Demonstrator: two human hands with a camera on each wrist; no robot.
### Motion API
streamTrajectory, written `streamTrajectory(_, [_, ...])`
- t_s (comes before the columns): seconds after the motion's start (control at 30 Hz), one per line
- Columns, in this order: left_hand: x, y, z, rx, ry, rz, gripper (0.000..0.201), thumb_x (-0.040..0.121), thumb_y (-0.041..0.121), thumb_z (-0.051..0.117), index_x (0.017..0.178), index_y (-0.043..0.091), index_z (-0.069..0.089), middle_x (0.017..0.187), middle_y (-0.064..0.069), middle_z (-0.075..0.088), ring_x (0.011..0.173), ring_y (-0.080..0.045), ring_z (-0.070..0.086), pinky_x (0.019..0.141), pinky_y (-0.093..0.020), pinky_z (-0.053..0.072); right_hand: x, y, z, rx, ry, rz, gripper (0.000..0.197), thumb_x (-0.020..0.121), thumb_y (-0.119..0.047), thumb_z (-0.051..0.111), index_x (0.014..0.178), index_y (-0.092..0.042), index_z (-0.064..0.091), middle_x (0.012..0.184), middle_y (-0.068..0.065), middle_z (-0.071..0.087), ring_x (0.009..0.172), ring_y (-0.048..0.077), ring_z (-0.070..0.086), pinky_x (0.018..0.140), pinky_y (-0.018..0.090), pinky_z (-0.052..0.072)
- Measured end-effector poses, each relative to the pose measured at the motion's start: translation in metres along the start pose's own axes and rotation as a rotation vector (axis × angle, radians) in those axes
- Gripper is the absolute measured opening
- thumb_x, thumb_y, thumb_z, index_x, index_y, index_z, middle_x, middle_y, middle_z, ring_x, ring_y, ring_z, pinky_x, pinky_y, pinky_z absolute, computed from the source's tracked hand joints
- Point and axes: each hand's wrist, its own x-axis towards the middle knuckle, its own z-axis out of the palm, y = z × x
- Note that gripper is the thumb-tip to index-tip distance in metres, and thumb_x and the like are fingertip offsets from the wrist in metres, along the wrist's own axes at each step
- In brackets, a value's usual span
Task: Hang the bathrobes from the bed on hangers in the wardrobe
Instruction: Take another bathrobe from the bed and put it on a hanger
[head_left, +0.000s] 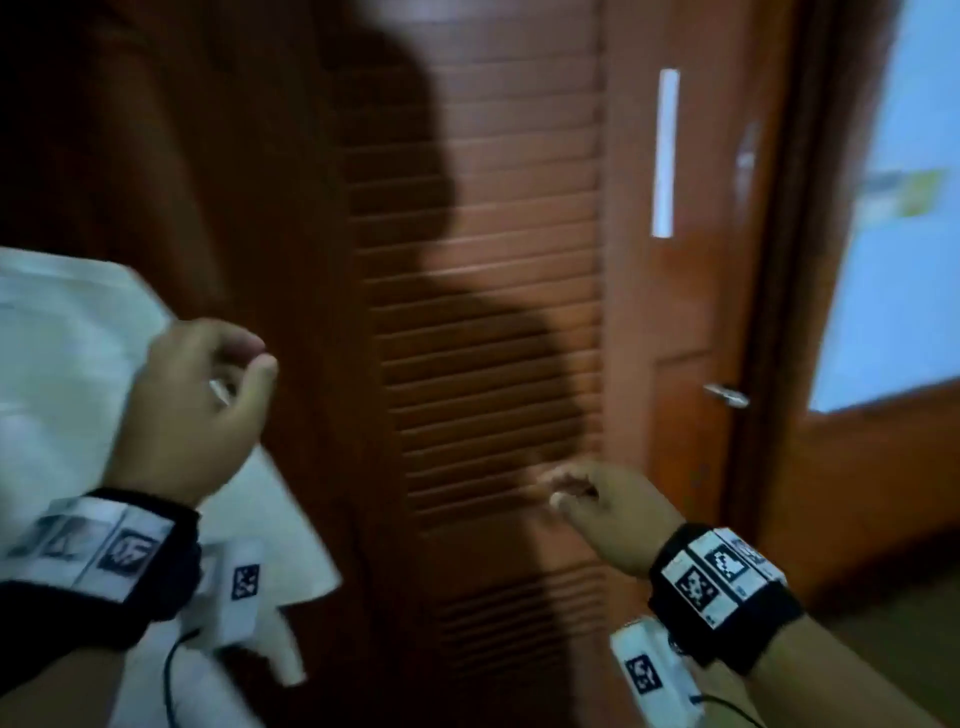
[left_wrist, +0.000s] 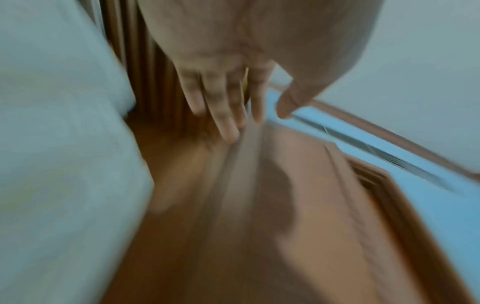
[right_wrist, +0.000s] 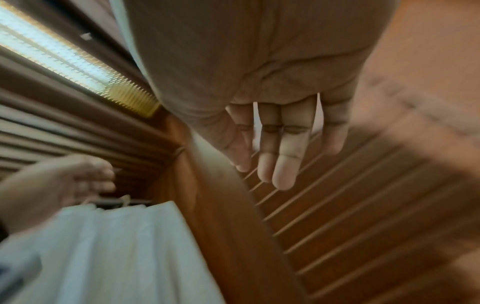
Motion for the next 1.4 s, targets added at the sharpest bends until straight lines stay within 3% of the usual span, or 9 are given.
streamTrajectory(0.1, [-0.047,0.068,0.124,-0.195,-0.482,0.021,0.005,0.09,0.029,0.062,0.095,0.031,0.06,0.099,0.005,0.054,0.076,-0.005,0.059,0.063,-0.026,0.043,-0.1,0.087,-0.061,0.004,0.164,0.309,0.016,0.092,-0.028,0.059,0.096,-0.042,0.065,0.087,-0.017,0.068,0.084,0.0,0.064,0.074,0.018,0.049])
streamTrajectory(0.2, [-0.102,0.17,0.216,-0.349,-0.818,0.092,0.008,0.089,0.025,0.065,0.089,0.032,0.061,0.097,0.006,0.057,0.082,-0.014,0.062,0.069,-0.031,0.044,-0.218,0.153,-0.121,-0.049,0.319,0.581,0.016,0.091,-0.027,0.059,0.097,-0.04,0.066,0.092,-0.016,0.069,0.085,0.003,0.065,0.079,0.024,0.051])
streamTrajectory(0.37, [-0.199,0.398,0.3,-0.527,-1.179,0.431,0.007,0.09,0.03,0.062,0.083,0.033,0.061,0.094,0.008,0.064,0.083,-0.012,0.063,0.075,-0.032,0.05,-0.431,0.223,-0.203,-0.092,0.592,0.937,0.018,0.09,-0.024,0.059,0.095,-0.04,0.066,0.084,-0.01,0.071,0.078,0.008,0.068,0.076,0.031,0.055])
streamTrajectory(0.47, [-0.268,0.553,0.316,-0.624,-1.233,0.675,0.004,0.091,0.032,0.06,0.089,0.031,0.062,0.095,0.014,0.063,0.086,-0.01,0.06,0.079,-0.035,0.051,-0.561,0.241,-0.238,-0.086,0.715,1.145,0.015,0.091,-0.025,0.059,0.094,-0.039,0.064,0.077,-0.01,0.07,0.076,0.005,0.067,0.074,0.027,0.05])
streamTrajectory(0.57, [-0.349,0.696,0.303,-0.691,-1.316,0.847,0.005,0.094,0.034,0.057,0.093,0.031,0.06,0.092,0.014,0.06,0.079,-0.006,0.058,0.068,-0.028,0.049,-0.684,0.255,-0.264,-0.094,0.838,1.309,0.016,0.091,-0.023,0.059,0.099,-0.033,0.067,0.078,-0.01,0.07,0.078,0.008,0.067,0.076,0.027,0.048])
streamTrajectory(0.7, [-0.457,0.853,0.274,-0.784,-1.513,1.012,0.006,0.093,0.032,0.06,0.088,0.029,0.06,0.081,0.012,0.061,0.065,-0.004,0.059,0.054,-0.019,0.042,-0.829,0.261,-0.288,-0.07,0.942,1.499,0.017,0.091,-0.019,0.057,0.099,-0.03,0.068,0.086,-0.005,0.071,0.072,0.006,0.066,0.063,0.019,0.046])
streamTrajectory(0.83, [-0.541,0.982,0.245,-0.833,-1.621,1.201,0.009,0.094,0.032,0.059,0.091,0.024,0.062,0.08,0.012,0.059,0.07,-0.009,0.062,0.059,-0.024,0.042,-0.944,0.272,-0.319,-0.085,1.029,1.624,0.017,0.09,-0.022,0.058,0.099,-0.031,0.069,0.089,-0.004,0.069,0.082,0.015,0.068,0.078,0.033,0.055])
streamTrajectory(1.1, [-0.643,1.193,0.225,-0.922,-1.651,1.508,0.012,0.094,0.034,0.058,0.094,0.023,0.061,0.095,0.014,0.062,0.075,-0.011,0.064,0.074,-0.032,0.052,-1.08,0.319,-0.383,-0.066,1.21,1.762,0.015,0.09,-0.023,0.057,0.097,-0.031,0.069,0.085,-0.006,0.069,0.08,0.012,0.067,0.073,0.027,0.051])
streamTrajectory(1.4, [-0.741,1.422,0.198,-0.959,-1.537,1.891,0.008,0.094,0.032,0.057,0.093,0.025,0.061,0.103,0.005,0.065,0.079,-0.015,0.062,0.07,-0.027,0.044,-1.202,0.354,-0.448,-0.07,1.445,1.932,0.018,0.091,-0.023,0.056,0.101,-0.03,0.068,0.089,-0.004,0.07,0.082,0.015,0.066,0.076,0.031,0.054])
